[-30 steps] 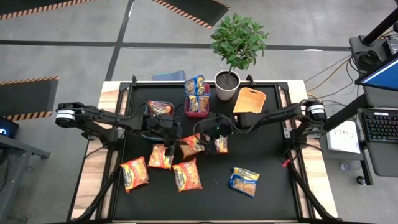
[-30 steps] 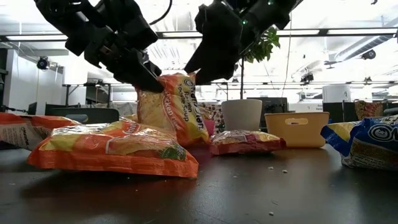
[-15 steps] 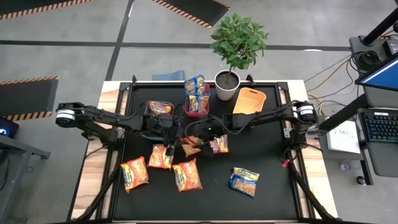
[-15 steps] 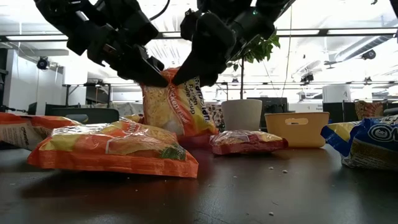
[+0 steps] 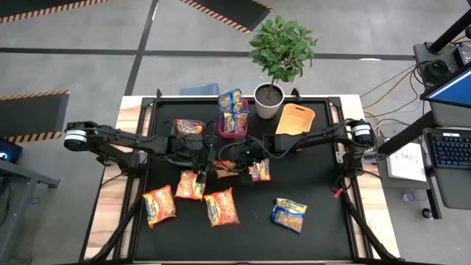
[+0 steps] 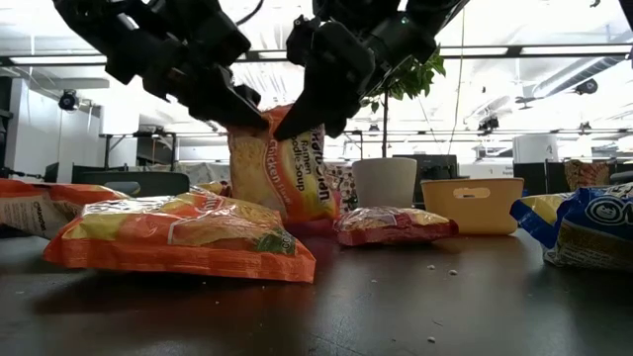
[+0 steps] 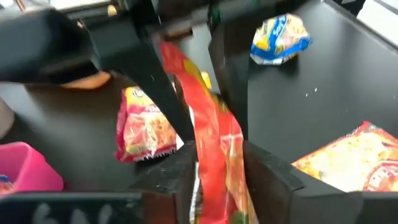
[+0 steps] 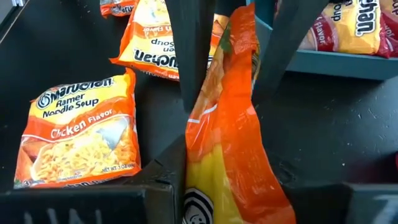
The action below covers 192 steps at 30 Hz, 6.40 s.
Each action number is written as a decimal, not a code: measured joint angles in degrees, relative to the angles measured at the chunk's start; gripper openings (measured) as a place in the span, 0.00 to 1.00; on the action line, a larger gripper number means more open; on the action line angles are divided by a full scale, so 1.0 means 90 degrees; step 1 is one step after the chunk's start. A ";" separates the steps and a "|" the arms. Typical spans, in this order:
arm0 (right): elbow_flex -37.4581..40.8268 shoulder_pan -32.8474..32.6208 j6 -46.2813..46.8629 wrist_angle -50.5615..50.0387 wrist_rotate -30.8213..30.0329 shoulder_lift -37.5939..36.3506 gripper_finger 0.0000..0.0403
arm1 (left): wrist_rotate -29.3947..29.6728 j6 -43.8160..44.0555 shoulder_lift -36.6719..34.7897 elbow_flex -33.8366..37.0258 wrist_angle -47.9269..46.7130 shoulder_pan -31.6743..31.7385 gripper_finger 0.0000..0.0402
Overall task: Sort Maruchan noodles
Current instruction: Put the orange noodle pack into the yellow bin, then put the red noodle pack into the blue bin
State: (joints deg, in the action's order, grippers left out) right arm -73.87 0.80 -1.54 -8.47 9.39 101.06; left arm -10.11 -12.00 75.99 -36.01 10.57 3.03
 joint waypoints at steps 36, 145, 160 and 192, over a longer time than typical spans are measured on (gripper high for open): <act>0.2234 0.0970 0.0384 -0.2232 -0.1992 -0.4928 0.27 | 0.0236 -0.0603 -0.3487 0.0002 -0.0473 0.0000 0.49; 0.1920 0.3285 0.0492 -0.2731 -0.4031 -0.4437 0.51 | 0.0247 -0.0558 -0.3250 0.0019 -0.0573 0.0005 0.49; 0.1912 0.0594 0.2830 -0.2796 -0.3470 -0.4435 0.51 | 0.0248 -0.0219 -0.3249 0.0134 -0.0597 0.0005 0.49; 0.2334 -0.1217 0.5962 -0.1644 -0.2710 -0.1643 0.35 | 0.0237 0.1732 -0.0285 0.0151 0.0920 0.0002 0.49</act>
State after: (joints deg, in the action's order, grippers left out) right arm -52.86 -10.15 52.12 -23.27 -15.01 86.27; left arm -7.97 3.59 73.43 -34.65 18.84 3.05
